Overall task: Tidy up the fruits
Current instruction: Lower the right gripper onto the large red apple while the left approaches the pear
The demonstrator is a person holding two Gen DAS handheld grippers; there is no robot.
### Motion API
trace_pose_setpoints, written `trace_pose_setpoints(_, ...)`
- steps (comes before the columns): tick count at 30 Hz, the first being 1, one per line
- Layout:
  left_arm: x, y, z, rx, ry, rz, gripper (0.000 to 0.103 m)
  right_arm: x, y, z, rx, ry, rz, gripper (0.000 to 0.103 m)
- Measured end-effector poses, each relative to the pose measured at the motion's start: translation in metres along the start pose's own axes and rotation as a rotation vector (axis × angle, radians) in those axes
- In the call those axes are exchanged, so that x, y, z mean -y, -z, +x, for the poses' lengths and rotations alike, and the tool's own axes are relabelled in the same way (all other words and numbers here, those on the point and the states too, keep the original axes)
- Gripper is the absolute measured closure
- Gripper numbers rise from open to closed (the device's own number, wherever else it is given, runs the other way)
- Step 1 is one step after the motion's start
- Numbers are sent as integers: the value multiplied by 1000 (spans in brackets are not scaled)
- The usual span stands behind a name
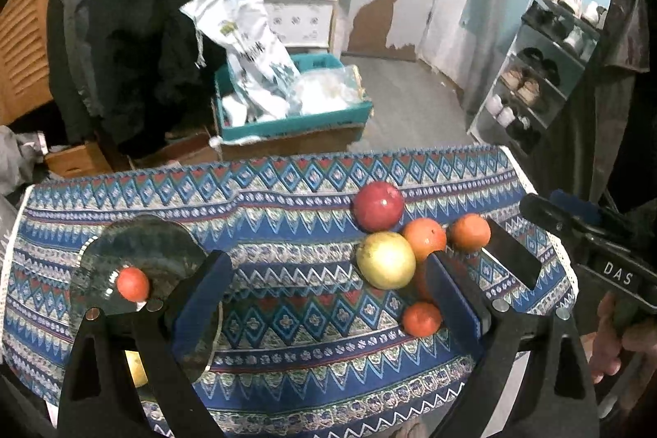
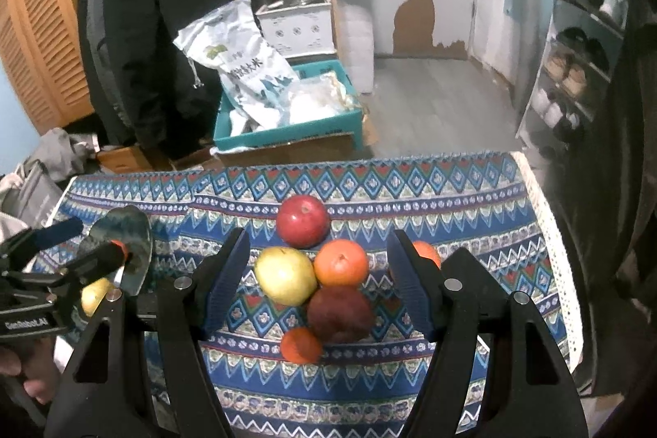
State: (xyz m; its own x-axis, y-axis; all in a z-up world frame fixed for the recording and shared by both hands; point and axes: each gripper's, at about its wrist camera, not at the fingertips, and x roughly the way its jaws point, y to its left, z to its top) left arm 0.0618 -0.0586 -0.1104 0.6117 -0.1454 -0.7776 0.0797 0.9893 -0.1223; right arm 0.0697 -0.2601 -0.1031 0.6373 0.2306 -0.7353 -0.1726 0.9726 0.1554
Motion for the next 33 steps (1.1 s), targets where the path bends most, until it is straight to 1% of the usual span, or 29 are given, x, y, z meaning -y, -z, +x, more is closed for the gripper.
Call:
trace_pose_setpoints(8, 6, 7, 29, -51, -26, 19, 7, 15, 14, 26, -80, 3, 31, 33)
trace_pose_setpoints(23, -2, 27, 88, -166, -45, -7, 7, 21, 48, 108, -293, 20, 22, 33)
trace_pose_setpoints(33, -3, 36, 113, -209, -55, 2, 7, 21, 67, 136, -377, 26, 11, 33)
